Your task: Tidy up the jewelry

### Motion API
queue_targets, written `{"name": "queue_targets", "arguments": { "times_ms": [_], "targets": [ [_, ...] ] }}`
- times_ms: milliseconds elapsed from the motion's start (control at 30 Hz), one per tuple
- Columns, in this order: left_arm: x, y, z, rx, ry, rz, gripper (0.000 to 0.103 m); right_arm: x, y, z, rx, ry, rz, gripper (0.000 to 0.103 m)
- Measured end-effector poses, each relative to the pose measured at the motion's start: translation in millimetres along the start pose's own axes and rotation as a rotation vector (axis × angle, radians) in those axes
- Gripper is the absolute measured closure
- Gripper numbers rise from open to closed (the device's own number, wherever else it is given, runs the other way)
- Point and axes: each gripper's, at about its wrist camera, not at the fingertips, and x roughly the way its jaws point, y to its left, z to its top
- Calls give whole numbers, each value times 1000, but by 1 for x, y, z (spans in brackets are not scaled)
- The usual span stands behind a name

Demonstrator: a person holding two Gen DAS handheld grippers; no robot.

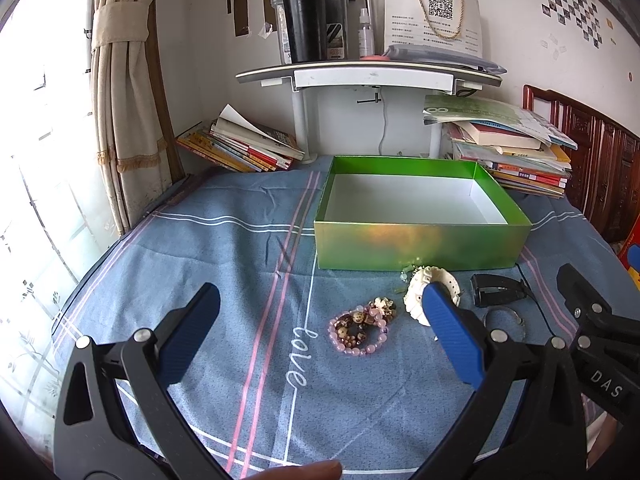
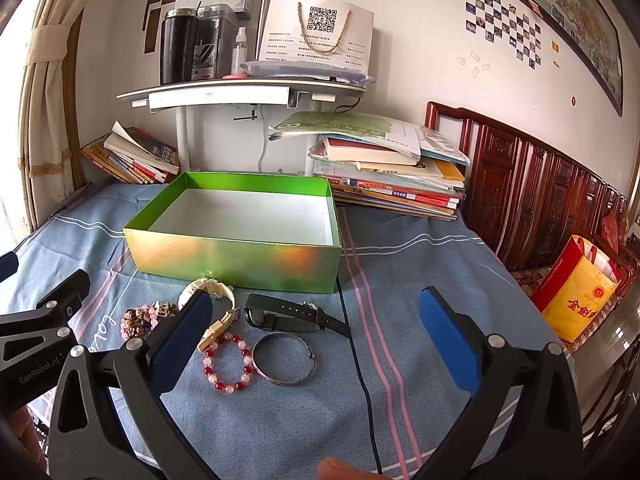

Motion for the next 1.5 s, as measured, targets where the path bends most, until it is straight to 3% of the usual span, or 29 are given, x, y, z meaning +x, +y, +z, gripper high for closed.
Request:
{"name": "queue_targets", "arguments": {
  "times_ms": [1500],
  "targets": [
    [2, 4, -7, 2, 4, -1, 3, 1, 2, 1, 1, 5, 0, 2]
  ]
}}
